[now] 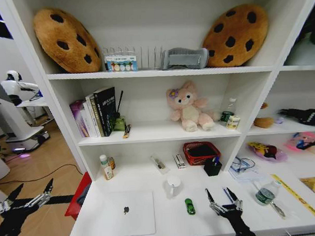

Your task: Organize the objects on the table.

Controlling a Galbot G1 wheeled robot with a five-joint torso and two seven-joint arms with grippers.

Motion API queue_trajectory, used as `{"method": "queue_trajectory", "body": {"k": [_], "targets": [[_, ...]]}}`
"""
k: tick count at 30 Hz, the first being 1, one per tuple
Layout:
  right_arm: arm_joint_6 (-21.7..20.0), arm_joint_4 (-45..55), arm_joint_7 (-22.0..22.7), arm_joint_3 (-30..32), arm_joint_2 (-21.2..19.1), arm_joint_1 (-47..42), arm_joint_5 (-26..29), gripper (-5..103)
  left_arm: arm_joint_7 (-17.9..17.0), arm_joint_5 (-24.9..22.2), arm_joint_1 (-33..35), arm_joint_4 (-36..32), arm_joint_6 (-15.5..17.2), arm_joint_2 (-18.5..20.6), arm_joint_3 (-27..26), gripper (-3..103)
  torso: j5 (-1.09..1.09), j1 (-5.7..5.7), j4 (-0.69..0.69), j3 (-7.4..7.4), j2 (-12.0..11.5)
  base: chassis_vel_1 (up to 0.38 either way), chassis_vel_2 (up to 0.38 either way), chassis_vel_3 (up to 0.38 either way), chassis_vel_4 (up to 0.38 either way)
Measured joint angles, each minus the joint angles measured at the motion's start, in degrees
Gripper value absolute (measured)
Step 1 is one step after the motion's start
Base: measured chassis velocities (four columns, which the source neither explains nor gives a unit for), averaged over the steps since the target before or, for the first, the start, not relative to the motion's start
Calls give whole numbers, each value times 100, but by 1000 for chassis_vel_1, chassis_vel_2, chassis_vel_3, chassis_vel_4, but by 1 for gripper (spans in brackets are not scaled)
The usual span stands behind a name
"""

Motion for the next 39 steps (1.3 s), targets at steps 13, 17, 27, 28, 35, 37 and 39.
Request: {"method": "queue_trajectory", "body": {"k": [13, 17, 27, 28, 35, 37, 39], "targets": [[-509, -694, 241, -1086, 292, 591, -656, 100, -4, 17, 3, -2, 13, 16, 21, 100, 0, 1, 1, 0, 0, 0, 0, 0, 0], [-602, -817, 277, -1124, 354, 650, -645, 100, -4, 20, 4, -2, 14, 19, 23, 100, 0, 0, 0, 0, 0, 0, 0, 0, 0], [-729, -953, 289, -1290, 336, 795, -657, 76, -4, 25, 4, -1, 18, 22, 27, 100, 0, 0, 0, 0, 0, 0, 0, 0, 0], [-731, -959, 292, -1287, 341, 804, -660, 71, -4, 26, 4, -2, 18, 23, 27, 100, 0, 1, 0, 0, 0, 0, 0, 0, 0], [-732, -983, 296, -1244, 387, 773, -663, 43, -3, 29, 4, -1, 21, 25, 30, 100, 1, 1, 0, 0, 0, 0, 0, 0, 0], [-730, -985, 296, -1242, 390, 770, -663, 43, -3, 30, 4, -1, 22, 25, 31, 100, 0, 0, 0, 0, 0, 0, 0, 0, 0], [-713, -986, 296, -1238, 394, 758, -679, 36, -3, 31, 5, -1, 22, 25, 31, 100, 1, 0, 0, 0, 0, 0, 0, 0, 0]]}}
